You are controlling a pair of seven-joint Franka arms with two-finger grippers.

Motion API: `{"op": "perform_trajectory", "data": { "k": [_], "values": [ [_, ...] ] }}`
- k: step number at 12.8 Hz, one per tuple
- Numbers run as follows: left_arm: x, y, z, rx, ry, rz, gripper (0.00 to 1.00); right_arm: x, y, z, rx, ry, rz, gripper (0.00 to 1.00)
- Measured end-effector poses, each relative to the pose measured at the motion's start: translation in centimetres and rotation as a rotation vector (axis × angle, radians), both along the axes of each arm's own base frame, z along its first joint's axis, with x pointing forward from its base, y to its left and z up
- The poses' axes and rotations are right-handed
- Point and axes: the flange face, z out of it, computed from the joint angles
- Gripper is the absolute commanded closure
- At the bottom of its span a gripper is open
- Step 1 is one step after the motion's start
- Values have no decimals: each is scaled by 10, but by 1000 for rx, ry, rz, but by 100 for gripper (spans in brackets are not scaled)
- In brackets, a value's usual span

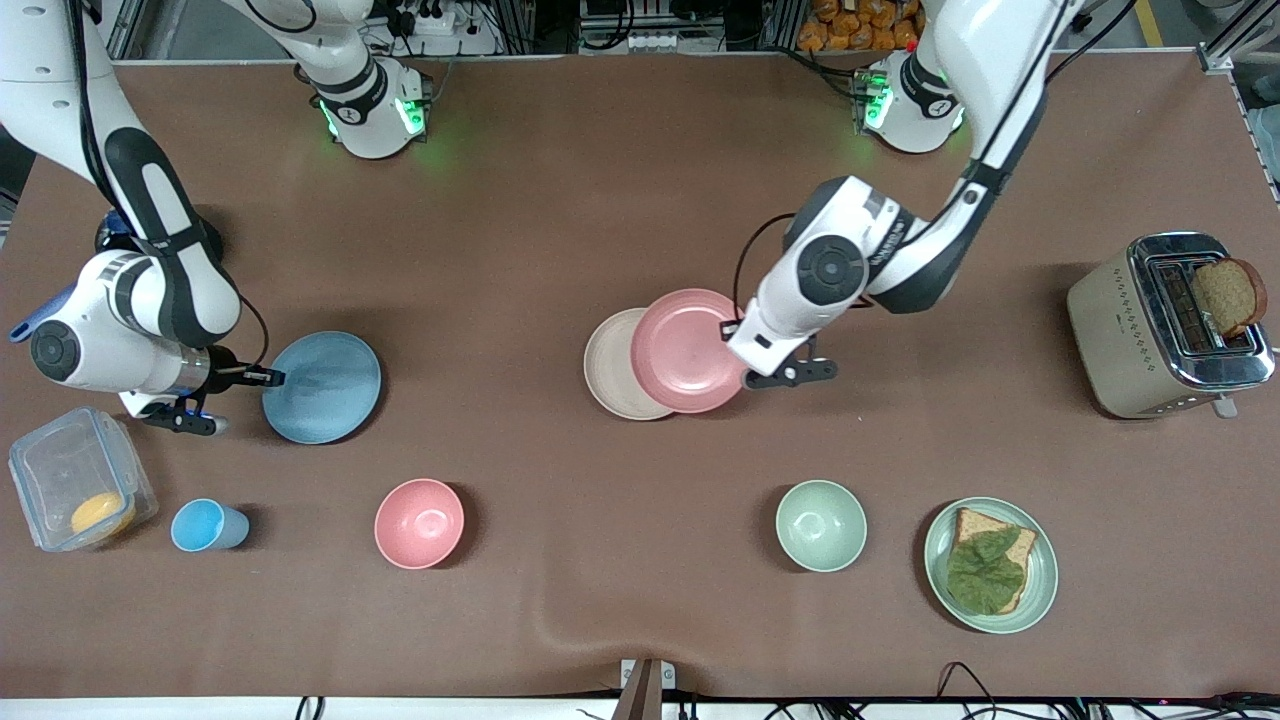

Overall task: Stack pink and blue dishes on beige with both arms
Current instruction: 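Carry the pink plate onto the beige plate with the left gripper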

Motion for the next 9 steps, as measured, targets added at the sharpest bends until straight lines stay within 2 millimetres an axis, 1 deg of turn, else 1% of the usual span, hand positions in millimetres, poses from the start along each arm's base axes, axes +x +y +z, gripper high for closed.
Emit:
{"op": "perform_trajectory", "data": {
  "k": [1, 3, 5, 6, 7, 9],
  "values": [
    [-6, -11, -8, -4, 2, -4, 100, 0, 0, 0, 1, -1, 0, 100],
    [-14, -25, -18, -18, -5, -21, 100, 1, 1, 2, 0, -5, 0, 100],
    [-16, -34, -25, -39, -24, -24, 100, 4, 2, 10, -2, -18, 3, 100],
    [-17, -36, -28, -45, -27, -22, 100, 7, 3, 20, -1, -21, 7, 100],
    [-19, -38, -33, -42, -23, -22, 100, 10, 4, 33, 3, -15, 12, 100],
    [-22, -41, -40, -29, -27, -34, 100, 18, 6, 71, 13, 3, 21, 100]
  ]
}}
